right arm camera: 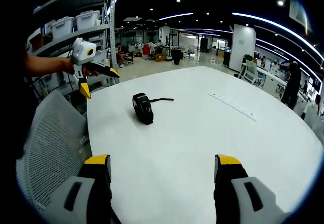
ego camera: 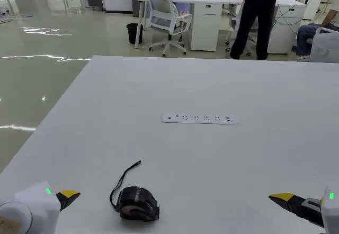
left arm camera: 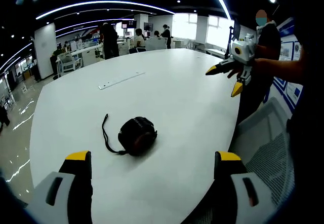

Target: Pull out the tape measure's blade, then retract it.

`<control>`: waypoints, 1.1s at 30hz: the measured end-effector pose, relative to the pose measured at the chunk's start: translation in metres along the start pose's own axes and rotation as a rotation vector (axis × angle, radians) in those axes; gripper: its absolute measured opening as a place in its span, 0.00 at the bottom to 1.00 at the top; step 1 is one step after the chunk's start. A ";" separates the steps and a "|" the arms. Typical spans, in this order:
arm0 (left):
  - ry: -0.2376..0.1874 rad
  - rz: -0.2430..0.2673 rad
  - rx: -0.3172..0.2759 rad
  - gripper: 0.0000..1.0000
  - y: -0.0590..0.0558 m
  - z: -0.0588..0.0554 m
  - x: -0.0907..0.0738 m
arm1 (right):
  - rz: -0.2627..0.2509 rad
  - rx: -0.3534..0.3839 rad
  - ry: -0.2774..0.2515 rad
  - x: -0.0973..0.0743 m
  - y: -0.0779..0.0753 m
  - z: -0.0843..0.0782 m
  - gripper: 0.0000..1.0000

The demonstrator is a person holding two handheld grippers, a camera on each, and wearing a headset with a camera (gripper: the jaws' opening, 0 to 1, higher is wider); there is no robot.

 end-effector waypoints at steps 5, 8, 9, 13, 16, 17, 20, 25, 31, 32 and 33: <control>0.002 0.018 0.023 0.99 0.005 -0.004 -0.005 | 0.003 0.009 -0.011 -0.007 -0.002 -0.002 0.90; -0.002 0.011 0.015 0.99 0.006 -0.006 -0.008 | -0.008 0.005 -0.013 -0.010 -0.004 -0.004 0.91; -0.009 0.011 0.014 0.99 0.005 -0.005 -0.010 | -0.007 0.007 -0.013 -0.011 -0.004 -0.004 0.92; -0.021 0.009 0.013 0.99 0.006 -0.005 -0.011 | -0.012 0.008 -0.019 -0.012 -0.005 -0.005 0.93; -0.016 0.009 0.022 0.99 0.007 -0.007 -0.011 | -0.011 0.009 -0.013 -0.013 -0.004 -0.006 0.93; -0.017 0.009 0.027 0.99 0.007 -0.007 -0.011 | -0.011 0.008 -0.010 -0.013 -0.004 -0.007 0.93; -0.023 0.003 0.022 0.99 0.006 -0.006 -0.012 | -0.007 0.008 -0.009 -0.014 -0.003 -0.007 0.93; -0.009 0.006 0.038 0.99 0.007 -0.008 -0.013 | -0.004 0.012 -0.007 -0.014 -0.003 -0.007 0.94; -0.014 0.006 0.041 0.99 0.006 -0.007 -0.013 | -0.003 0.007 -0.006 -0.014 -0.003 -0.007 0.94; -0.015 0.009 0.044 0.99 0.007 -0.007 -0.014 | -0.005 0.006 -0.008 -0.014 -0.003 -0.007 0.94; -0.016 0.010 0.045 0.99 0.007 -0.007 -0.014 | -0.005 0.007 -0.008 -0.014 -0.003 -0.006 0.94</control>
Point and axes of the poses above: the centre of the closed fingertips' face, and the gripper's own axes: x roughly forward along the fingers, y roughly to its left, z roughly out of its top, the point moved 1 cm from there along -x, roughly backward along the fingers, and after that the axes turned 7 degrees about z, right-handed, at the moved point
